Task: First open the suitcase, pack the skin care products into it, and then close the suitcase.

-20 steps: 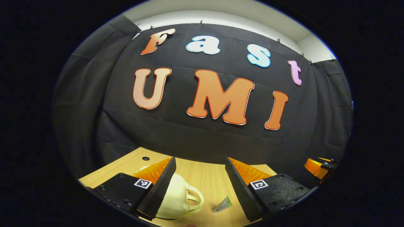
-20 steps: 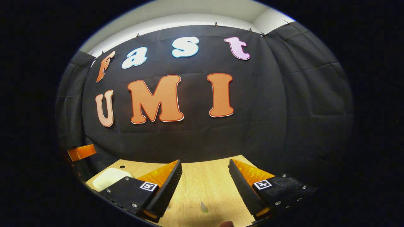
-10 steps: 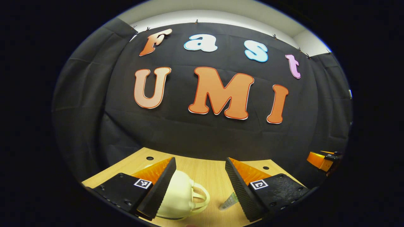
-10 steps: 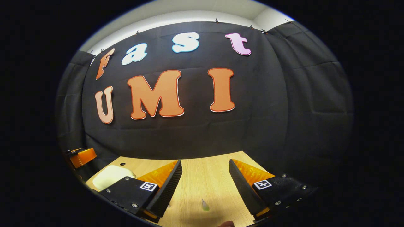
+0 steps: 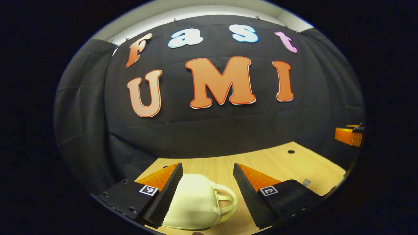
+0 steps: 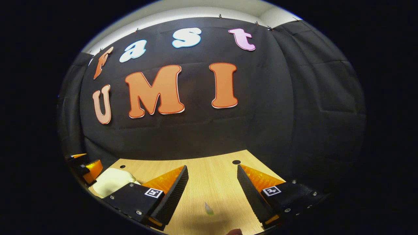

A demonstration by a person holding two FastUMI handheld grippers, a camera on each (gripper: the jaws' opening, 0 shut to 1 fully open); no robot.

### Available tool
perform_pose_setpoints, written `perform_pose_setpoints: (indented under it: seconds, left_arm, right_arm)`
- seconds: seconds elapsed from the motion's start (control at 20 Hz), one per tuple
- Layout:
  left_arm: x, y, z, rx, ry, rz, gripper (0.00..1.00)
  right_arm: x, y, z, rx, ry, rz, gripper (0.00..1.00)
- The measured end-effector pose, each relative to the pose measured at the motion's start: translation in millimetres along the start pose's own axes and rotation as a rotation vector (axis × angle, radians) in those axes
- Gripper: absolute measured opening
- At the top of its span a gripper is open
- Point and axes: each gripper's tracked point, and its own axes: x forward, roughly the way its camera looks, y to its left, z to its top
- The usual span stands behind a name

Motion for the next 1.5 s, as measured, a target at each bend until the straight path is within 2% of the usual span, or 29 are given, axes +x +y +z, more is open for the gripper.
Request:
perform_pose_setpoints:
  seconds: [0.2, 0.45, 0.8, 1.0, 1.35, 1.5]
  left_arm:
    - [10.5, -29.4, -45.2, 0.189, 0.114, -0.072, 0.98]
    - [18.9, -44.8, -79.9, 0.568, 0.126, -0.077, 0.98]
    - [31.9, -65.9, -145.5, 0.894, 0.204, -0.174, 0.98]
    - [37.9, -69.4, -172.3, 0.971, 0.258, -0.195, 0.97]
    - [55.0, -71.1, -189.8, 1.007, 0.310, -0.190, 0.98]
    - [64.1, -76.4, -202.4, 1.025, 0.348, -0.224, 0.97]
  right_arm:
    - [-0.2, -16.7, -18.0, 0.028, 0.046, -0.035, 0.95]
    - [-6.4, -41.8, -37.3, 0.050, 0.093, -0.087, 0.95]
    - [-15.6, -61.4, -52.5, 0.080, 0.130, -0.114, 0.95]
    - [-19.6, -72.5, -64.3, 0.105, 0.159, -0.134, 0.95]
    - [-23.8, -96.8, -80.1, 0.144, 0.208, -0.202, 0.95]
    - [-24.1, -102.2, -78.7, 0.130, 0.206, -0.222, 0.95]
